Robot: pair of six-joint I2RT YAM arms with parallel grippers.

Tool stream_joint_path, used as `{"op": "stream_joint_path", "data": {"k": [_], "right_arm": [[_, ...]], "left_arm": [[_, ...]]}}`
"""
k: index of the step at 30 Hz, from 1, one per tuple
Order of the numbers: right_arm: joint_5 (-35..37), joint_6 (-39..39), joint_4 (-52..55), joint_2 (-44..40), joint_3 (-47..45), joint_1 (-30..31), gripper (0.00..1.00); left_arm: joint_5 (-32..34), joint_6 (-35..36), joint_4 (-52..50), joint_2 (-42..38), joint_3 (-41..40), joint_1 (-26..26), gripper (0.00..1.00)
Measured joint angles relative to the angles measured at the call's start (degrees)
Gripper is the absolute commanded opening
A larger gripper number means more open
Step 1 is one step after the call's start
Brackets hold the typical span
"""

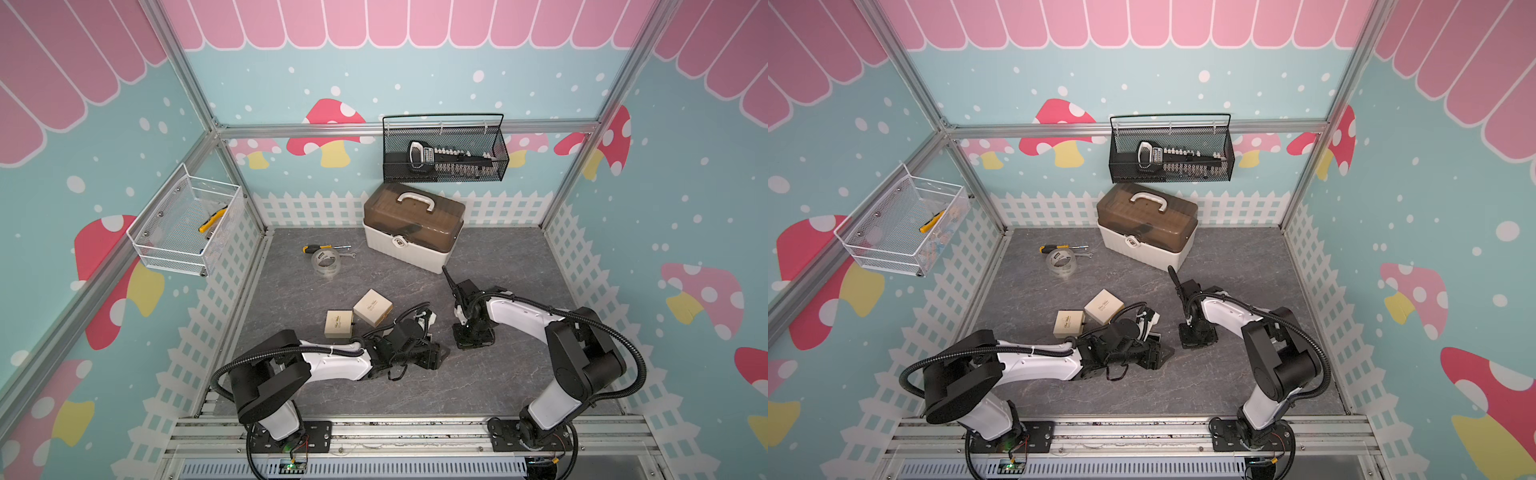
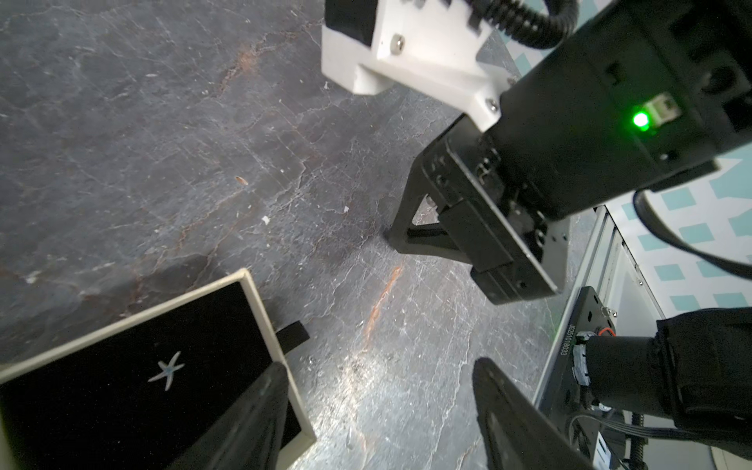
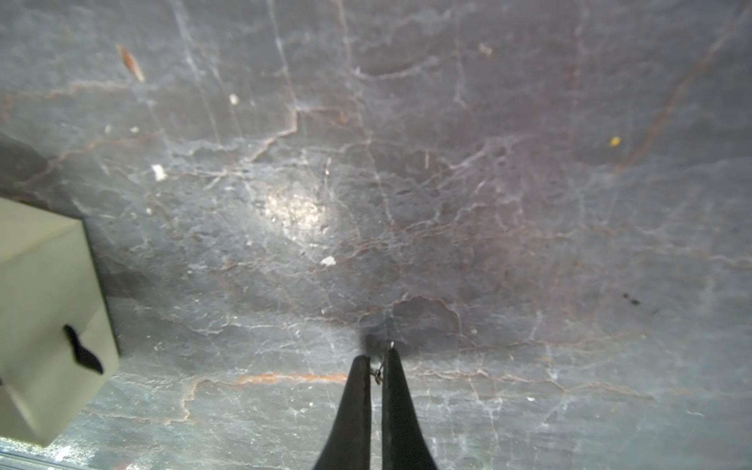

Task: Place the earrings into the drawer-style jewelry box
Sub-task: Adjust the earring at the center of the board.

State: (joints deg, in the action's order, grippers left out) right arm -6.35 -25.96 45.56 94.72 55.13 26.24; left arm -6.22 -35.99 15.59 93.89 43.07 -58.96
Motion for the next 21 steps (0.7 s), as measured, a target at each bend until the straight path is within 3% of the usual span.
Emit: {"op": "stream_joint_path", "data": {"k": [9,21], "right_arm": [[-2.4,-2.3,-0.6,-3.4,0.0,0.0,0.00],[-8.3,-13.3,-5.0,-8.6,-1.9,0.0,0.00]], "left_arm": [[1.6,0.2,-1.0,-0.5,0.3,0.0,0.73],[3.7,-0.2,-1.7,-5.3,-1.2,1.5,0.73]]}}
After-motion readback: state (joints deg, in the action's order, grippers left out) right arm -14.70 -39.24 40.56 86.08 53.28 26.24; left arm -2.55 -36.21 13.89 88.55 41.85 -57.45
